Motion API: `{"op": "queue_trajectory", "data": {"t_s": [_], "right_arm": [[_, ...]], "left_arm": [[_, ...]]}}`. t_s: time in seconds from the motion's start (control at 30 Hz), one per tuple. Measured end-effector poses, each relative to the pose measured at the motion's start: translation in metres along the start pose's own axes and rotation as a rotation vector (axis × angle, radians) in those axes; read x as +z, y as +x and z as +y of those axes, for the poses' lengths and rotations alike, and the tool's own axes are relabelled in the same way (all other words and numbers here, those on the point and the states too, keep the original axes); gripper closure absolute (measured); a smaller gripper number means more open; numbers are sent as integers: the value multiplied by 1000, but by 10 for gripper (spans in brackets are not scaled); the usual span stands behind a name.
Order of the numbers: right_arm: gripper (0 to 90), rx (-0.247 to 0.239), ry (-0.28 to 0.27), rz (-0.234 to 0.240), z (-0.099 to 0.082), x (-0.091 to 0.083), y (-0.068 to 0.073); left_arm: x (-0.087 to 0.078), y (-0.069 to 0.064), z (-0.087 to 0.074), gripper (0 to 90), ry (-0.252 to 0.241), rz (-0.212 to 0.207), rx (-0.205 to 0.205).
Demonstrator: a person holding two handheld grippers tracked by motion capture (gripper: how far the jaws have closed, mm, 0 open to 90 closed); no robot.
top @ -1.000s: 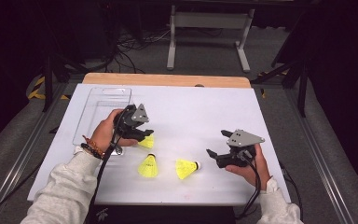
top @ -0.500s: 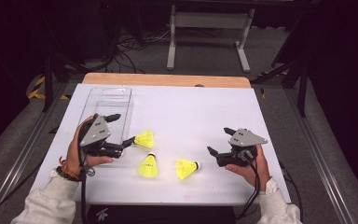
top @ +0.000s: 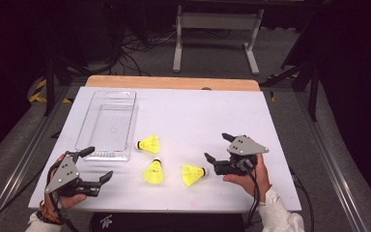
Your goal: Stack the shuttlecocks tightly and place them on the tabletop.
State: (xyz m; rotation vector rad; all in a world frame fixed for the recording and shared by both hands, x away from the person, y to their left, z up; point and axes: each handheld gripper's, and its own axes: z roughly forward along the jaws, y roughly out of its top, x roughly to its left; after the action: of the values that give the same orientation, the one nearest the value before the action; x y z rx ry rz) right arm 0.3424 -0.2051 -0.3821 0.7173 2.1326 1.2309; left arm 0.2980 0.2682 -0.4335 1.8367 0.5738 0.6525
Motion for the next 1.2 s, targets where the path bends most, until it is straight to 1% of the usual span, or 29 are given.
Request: {"op": "queue_trajectory", "data": {"t_s": [0.03, 0.07, 0.1, 0.13, 0.17, 0.2, 0.23, 0.27, 0.3, 0.33, 0.37, 0.4, 0.43, 0.5, 0.57, 0.63, 0.73, 0.77, 0.8, 0.83, 0.87, 1.0, 1.07, 1.13, 1.2], "right_arm": [[183, -6, 10, 19, 3, 3, 6], [214, -13, 5, 39, 5, 5, 14], [259, -22, 2, 40, 8, 8, 22], [283, -39, 5, 44, 11, 12, 32], [307, -61, 15, 65, 15, 17, 42], [339, -77, 24, 73, 18, 20, 50], [379, -107, 48, 84, 22, 28, 62], [398, -120, 66, 107, 25, 34, 72], [418, -130, 76, 114, 26, 38, 79], [418, -130, 76, 114, 26, 38, 79], [445, -151, 105, 111, 27, 48, 92], [475, -174, 139, 146, 26, 58, 104], [487, -189, 163, 150, 24, 64, 111], [514, -210, 192, 168, 21, 74, 119], [529, -217, 217, 171, 20, 79, 124], [582, -219, 227, 167, 20, 83, 127], [586, -221, 239, 164, 18, 87, 129], [635, -229, 255, 162, 15, 91, 130], [638, -231, 264, 153, 15, 92, 131], [659, -224, 261, 141, 15, 94, 131], [719, -237, 262, 135, 14, 95, 131], [830, -220, 270, 86, 14, 97, 128], [884, -225, 266, 65, 14, 97, 127], [900, -223, 252, 55, 15, 96, 125], [900, -217, 248, 58, 15, 95, 124]], "left_arm": [[-3, -1, -5, 67, 1, -5, -13], [-6, -1, -9, 68, 14, -13, -14], [-6, -1, -9, 67, 14, -13, -14], [-8, -2, -12, 66, 29, -9, -15], [-11, 0, -17, 68, 27, -13, -29], [-11, 1, -19, 67, 31, -22, -36], [-11, 1, -19, 63, 33, -18, -32], [-11, 2, -19, 61, 28, -18, -33], [-11, 3, -20, 61, 20, -31, -40], [-11, 3, -20, 60, 20, -31, -40], [-11, 3, -20, 60, 27, -32, -40], [-11, 3, -21, 59, 27, -34, -38], [-11, 4, -21, 59, 24, -41, -39], [-10, 5, -21, 58, 29, -43, -44], [-9, 5, -22, 58, 32, -48, -50], [-7, 5, -22, 58, 38, -49, -52], [-6, 5, -22, 58, 41, -56, -51], [-5, 4, -22, 59, 47, -57, -52], [-5, 5, -22, 60, 48, -62, -53], [-5, 5, -22, 61, 49, -63, -54], [-5, 4, -22, 61, 49, -59, -53], [-5, 5, -23, 62, 53, -69, -57], [-5, 6, -23, 63, 49, -77, -62], [-5, 6, -24, 63, 46, -84, -65], [-5, 6, -24, 63, 46, -84, -66]]}}
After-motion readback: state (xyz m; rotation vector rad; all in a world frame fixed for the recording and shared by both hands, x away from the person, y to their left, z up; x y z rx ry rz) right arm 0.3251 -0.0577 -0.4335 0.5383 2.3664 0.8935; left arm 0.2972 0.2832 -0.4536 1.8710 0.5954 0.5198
